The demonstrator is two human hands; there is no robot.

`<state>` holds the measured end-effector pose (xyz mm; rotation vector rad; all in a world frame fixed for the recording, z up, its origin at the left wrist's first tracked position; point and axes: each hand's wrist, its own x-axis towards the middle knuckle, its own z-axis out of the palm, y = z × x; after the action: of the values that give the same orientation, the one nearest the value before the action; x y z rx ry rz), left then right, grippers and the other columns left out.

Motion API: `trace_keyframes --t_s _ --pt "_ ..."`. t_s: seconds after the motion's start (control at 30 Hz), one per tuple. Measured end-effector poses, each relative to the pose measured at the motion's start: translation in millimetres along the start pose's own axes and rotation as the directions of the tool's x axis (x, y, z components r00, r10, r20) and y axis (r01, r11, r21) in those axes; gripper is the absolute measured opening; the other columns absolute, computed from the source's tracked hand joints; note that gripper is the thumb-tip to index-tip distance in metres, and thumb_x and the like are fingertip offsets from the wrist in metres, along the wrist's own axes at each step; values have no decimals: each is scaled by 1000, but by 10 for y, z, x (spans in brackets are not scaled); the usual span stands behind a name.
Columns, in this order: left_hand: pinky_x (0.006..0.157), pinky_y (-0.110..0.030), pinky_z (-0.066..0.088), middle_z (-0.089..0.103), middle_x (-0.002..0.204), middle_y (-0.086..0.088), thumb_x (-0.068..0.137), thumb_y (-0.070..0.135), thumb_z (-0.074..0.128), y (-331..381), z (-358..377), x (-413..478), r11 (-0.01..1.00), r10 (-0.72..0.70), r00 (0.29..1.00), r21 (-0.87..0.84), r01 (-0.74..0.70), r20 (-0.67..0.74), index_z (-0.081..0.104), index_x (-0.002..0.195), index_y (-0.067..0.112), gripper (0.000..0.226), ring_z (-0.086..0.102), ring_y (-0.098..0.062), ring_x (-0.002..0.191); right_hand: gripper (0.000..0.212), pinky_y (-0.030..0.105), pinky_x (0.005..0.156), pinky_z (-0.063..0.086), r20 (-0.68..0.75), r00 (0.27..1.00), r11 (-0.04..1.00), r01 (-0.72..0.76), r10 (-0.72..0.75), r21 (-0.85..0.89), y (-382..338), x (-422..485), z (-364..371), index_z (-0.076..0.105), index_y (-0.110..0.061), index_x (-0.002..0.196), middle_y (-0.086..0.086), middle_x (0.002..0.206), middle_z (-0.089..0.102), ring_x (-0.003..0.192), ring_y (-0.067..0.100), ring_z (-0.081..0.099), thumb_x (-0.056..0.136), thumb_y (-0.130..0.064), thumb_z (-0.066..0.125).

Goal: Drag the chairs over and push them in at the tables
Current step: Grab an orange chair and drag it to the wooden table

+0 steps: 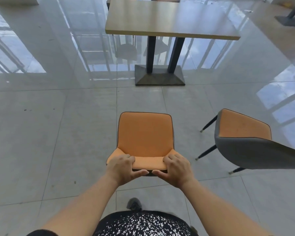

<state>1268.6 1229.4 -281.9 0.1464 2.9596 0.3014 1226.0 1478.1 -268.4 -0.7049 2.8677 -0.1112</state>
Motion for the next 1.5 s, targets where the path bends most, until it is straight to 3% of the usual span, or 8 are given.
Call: trace_keyframes --t_s 0.13,0.47,0.63,0.9,1.3,1.5 --pt "57 -30 37 65 87 9 64 104 8 -78 -21 178 1000 12 1000 9 -12 -7 62 87 25 98 56 -14 72 83 33 71 49 32 999 1000 -14 14 -20 34 194 -50 63 -23 95 -5 98 65 87 18 60 76 -94 24" --pt "58 -31 44 63 83 8 67 103 9 -234 -131 780 1000 21 1000 3 -21 5 55 81 27 90 56 -15 70 88 34 75 50 57 998 999 -34 35 -8 221 799 -130 62 -25 96 -5 99 64 92 17 59 72 -96 16" --pt "56 -31 40 56 78 8 69 102 14 -296 -211 1075 1000 14 1000 14 -14 24 51 78 27 84 53 -16 67 88 34 76 49 64 998 1000 -17 17 -6 338 1115 -202 63 -25 97 -4 101 65 92 18 59 72 -95 17" --pt "56 -31 41 60 81 8 67 102 13 -427 -323 1725 1000 -5 1000 -1 5 17 54 79 25 87 55 -16 71 89 33 64 41 -3 1000 1000 -13 13 27 571 1735 -302 63 -23 84 -4 88 64 83 19 59 72 -97 16" --pt "61 -32 46 61 87 8 68 102 13 -299 -496 2805 994 -109 993 -21 110 43 56 83 25 89 54 -15 75 94 32 61 43 -21 997 997 70 -70 18 1303 2790 -534 64 -24 87 -3 88 65 78 17 57 71 -98 8" --pt "61 -33 46 59 87 8 70 101 16 -326 -556 3265 992 -127 991 -9 128 46 56 83 26 86 52 -15 73 91 31 59 38 -37 995 996 89 -89 14 1542 3219 -607 62 -25 83 -3 86 64 78 18 57 70 -99 9"
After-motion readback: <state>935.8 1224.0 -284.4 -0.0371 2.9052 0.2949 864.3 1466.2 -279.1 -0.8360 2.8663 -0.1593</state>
